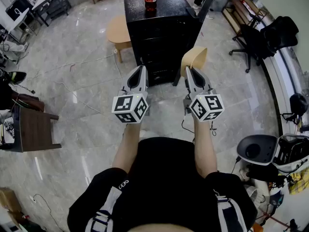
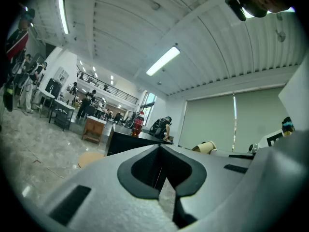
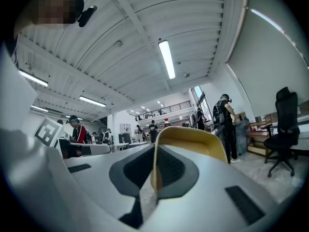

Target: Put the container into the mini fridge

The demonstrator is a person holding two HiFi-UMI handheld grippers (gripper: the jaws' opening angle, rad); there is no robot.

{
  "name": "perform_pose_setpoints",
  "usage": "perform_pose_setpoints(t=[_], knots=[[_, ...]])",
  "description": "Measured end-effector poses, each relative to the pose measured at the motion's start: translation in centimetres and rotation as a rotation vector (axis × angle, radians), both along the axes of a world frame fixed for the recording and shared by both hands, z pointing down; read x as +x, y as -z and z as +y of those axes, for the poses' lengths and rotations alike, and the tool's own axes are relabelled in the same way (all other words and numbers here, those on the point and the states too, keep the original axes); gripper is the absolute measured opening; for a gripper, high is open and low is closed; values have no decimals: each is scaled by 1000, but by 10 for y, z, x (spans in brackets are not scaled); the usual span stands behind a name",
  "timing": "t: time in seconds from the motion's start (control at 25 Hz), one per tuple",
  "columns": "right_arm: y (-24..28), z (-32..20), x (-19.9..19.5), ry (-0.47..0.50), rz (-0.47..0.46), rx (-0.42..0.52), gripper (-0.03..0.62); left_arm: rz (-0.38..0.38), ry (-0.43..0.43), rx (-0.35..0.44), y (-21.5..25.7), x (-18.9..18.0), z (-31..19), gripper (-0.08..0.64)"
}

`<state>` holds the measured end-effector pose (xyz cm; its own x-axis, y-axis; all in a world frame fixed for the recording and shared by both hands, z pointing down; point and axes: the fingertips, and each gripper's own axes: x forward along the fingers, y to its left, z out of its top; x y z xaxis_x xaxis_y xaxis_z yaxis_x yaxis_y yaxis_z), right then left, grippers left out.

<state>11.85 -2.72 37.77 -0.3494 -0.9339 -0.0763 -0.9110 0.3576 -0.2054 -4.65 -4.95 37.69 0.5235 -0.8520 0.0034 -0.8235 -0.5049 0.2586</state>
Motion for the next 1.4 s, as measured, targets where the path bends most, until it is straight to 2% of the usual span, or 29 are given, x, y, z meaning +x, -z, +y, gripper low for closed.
perform_pose_setpoints(t=[0.16, 0.28, 0.56, 0.8, 1.04, 1.2, 1.4], knots=[[1, 4, 7, 23, 15, 6, 20, 1, 2, -9, -3, 13, 6, 11], [0, 11, 16, 24, -12, 12, 20, -2, -4, -17, -8, 24, 12, 11], [-18, 33, 33, 8, -13, -23, 20, -15, -45, -30, -20, 48, 32, 11], [-21, 29, 31, 39, -18, -26, 20, -31, -40, -30, -20, 50, 31, 11], [-29, -10, 17, 91, -12, -42, 20, -37, 9, -63, -32, 32, 6, 11], [-35, -51, 2, 124, -7, -49, 20, -36, 39, -86, -43, 19, -30, 11], [-42, -99, -6, 137, 5, -73, 20, -38, 32, -110, -50, 20, -81, 11]])
